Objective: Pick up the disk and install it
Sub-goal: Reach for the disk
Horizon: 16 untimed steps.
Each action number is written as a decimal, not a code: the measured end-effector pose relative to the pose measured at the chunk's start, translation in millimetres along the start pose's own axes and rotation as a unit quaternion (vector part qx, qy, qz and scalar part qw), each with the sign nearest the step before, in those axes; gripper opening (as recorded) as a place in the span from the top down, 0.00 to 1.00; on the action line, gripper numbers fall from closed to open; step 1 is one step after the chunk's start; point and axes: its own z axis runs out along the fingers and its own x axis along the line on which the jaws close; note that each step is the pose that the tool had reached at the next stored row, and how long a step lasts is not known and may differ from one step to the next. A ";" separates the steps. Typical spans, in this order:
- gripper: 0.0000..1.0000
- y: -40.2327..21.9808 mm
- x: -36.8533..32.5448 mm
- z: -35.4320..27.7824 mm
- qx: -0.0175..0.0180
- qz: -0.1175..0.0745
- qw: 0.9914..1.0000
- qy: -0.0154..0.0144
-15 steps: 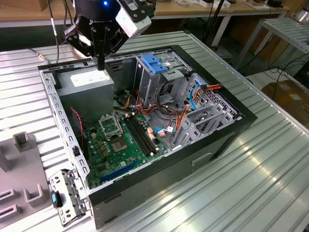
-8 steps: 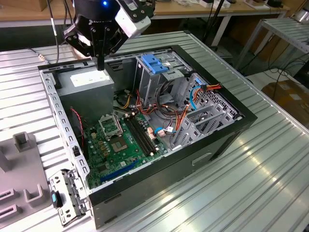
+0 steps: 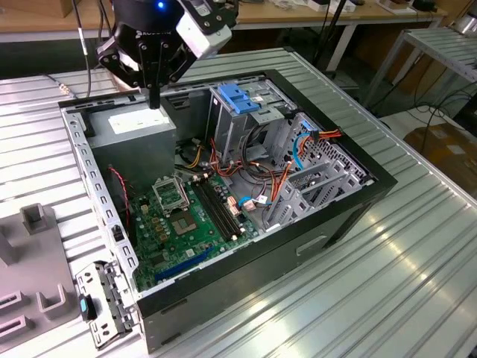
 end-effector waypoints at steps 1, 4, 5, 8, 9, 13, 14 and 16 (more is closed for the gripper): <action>0.89 0.0 0.1 0.0 0.000 0.000 1.000 0.000; 0.89 -0.8 10.8 -0.3 0.000 0.000 1.000 0.000; 0.89 -0.8 11.0 -0.3 0.000 0.000 1.000 0.000; 0.89 -1.0 13.0 -0.3 0.000 0.000 1.000 0.000; 0.89 -1.1 14.4 -0.4 0.000 0.000 1.000 0.000; 0.89 -1.1 14.7 -0.4 0.000 0.000 1.000 0.000; 0.89 -1.1 14.9 -0.4 0.000 0.000 1.000 0.000; 0.89 -1.1 15.2 -0.4 0.000 0.000 1.000 0.000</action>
